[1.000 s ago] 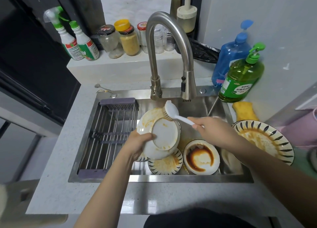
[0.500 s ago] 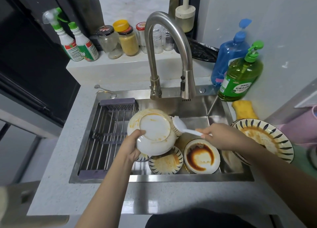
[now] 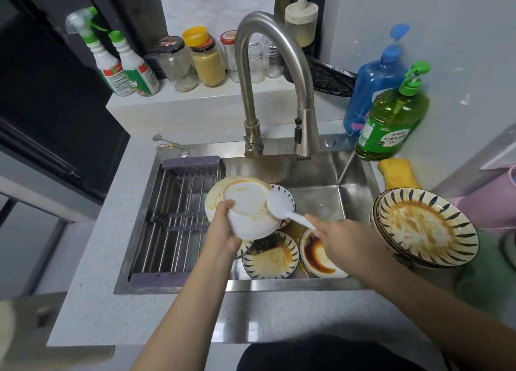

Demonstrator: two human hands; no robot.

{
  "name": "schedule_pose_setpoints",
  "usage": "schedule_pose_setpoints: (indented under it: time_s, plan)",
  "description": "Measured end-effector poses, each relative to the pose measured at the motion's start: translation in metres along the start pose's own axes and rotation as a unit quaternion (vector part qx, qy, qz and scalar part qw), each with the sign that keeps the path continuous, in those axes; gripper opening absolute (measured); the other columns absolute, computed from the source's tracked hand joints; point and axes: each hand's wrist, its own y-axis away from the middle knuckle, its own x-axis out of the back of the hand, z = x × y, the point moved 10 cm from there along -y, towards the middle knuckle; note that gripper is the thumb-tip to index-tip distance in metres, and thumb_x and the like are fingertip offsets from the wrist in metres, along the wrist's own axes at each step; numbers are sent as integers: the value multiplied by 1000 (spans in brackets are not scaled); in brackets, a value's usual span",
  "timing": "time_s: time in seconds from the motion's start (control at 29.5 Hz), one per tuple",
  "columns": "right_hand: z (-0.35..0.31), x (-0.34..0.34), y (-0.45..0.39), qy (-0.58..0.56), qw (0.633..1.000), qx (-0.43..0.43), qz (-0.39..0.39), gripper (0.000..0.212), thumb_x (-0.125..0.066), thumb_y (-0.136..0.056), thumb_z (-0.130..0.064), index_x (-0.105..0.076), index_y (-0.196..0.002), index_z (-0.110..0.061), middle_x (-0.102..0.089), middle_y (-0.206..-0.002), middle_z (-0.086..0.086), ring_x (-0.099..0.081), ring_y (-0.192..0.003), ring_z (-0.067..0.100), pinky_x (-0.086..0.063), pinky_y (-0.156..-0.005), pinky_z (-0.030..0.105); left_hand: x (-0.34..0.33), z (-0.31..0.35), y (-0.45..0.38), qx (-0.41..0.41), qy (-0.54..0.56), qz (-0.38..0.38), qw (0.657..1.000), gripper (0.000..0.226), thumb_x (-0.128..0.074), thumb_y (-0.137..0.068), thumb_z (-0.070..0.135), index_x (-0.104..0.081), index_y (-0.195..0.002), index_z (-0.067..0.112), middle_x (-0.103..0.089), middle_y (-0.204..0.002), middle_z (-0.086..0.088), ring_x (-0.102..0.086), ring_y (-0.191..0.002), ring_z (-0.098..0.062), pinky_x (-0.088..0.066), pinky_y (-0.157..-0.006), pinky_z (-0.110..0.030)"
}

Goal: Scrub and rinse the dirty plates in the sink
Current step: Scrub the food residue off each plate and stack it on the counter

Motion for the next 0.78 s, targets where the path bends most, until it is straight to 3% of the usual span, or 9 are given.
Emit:
schedule_pose_setpoints:
  time_s: [0.1,0.2,0.34,0.41,0.51,0.65,0.75,0.78]
  plan:
    - [-21,-2,10,22,998,54,3,45,-32,-103,-30,-22,-147,-37,-56,-72,-6,-56,-59,11,-48,-53,27,11,1,-6,-5,-18,54,998,21,-55,-87,25,-61,-104,14,-66,-102,-9,-62,-88,-31,-50,-83,-48]
    - [-4,2,1,37,999,10,4,42,-27,-104,-32,-28,-146,-34,-43,-62,-7,-48,-55,11,-35,-46,25,15,0,-9,-12,-7,78,997,16,-60,-87,28,-61,-97,16,-66,-108,-10,-63,-94,-32,-52,-82,-49]
    - [-24,6,12,15,998,51,26,46,-29,-103,-35,-20,-148,-38,-54,-72,-6,-53,-59,10,-48,-56,26,11,4,-12,-7,-18,64,998,18,-58,-89,27,-60,-103,16,-65,-103,-9,-61,-92,-32,-48,-93,-56]
    - [-14,8,8,11,999,30,24,44,-28,-103,-35,-23,-147,-38,-49,-67,-8,-48,-55,9,-44,-52,26,7,5,-12,2,-23,47,999,19,-52,-89,20,-59,-105,13,-67,-93,-10,-64,-84,-32,-53,-84,-50]
    - [12,10,-2,16,999,-23,23,43,-29,-103,-33,-27,-146,-38,-51,-66,-8,-48,-52,9,-38,-47,24,4,4,-6,19,-6,37,999,13,-46,-88,7,-59,-91,6,-70,-66,-10,-67,-61,-28,-58,-56,-39]
    - [-17,3,16,9,999,30,20,46,-33,-103,-33,-21,-147,-39,-49,-69,-8,-56,-60,11,-50,-56,27,1,-6,-3,54,19,44,997,12,-46,-84,4,-57,-79,8,-68,-77,-11,-61,-76,-29,-56,-74,-43]
    - [-9,7,7,30,999,6,45,46,-31,-103,-32,-21,-147,-40,-39,-61,-7,-42,-50,9,-38,-46,25,-12,-18,3,68,44,47,996,12,-49,-87,5,-57,-78,8,-68,-61,-9,-60,-72,-28,-58,-61,-42]
    - [-4,11,3,28,998,-14,46,44,-29,-104,-32,-22,-147,-39,-37,-60,-7,-37,-47,8,-31,-43,24,-16,-22,5,68,62,47,995,10,-50,-87,4,-58,-81,7,-68,-61,-10,-61,-72,-28,-57,-67,-44]
